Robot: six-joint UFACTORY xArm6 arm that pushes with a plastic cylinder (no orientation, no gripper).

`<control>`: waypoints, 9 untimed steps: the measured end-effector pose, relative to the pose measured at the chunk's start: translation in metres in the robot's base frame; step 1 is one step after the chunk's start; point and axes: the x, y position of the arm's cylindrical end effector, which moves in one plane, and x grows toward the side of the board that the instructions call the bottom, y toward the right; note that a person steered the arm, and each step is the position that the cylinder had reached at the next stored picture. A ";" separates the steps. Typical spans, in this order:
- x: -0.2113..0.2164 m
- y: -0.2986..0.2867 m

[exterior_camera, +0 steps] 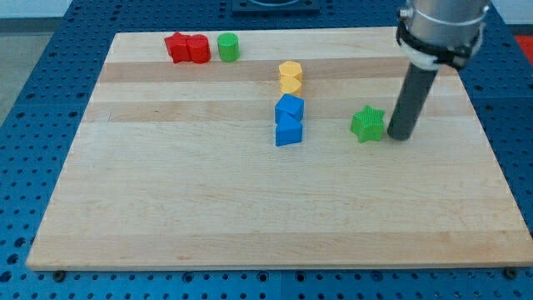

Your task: Push the green star parallel right to the blue cube

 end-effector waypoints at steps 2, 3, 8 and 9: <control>0.017 -0.017; 0.004 -0.018; -0.011 -0.033; -0.022 -0.039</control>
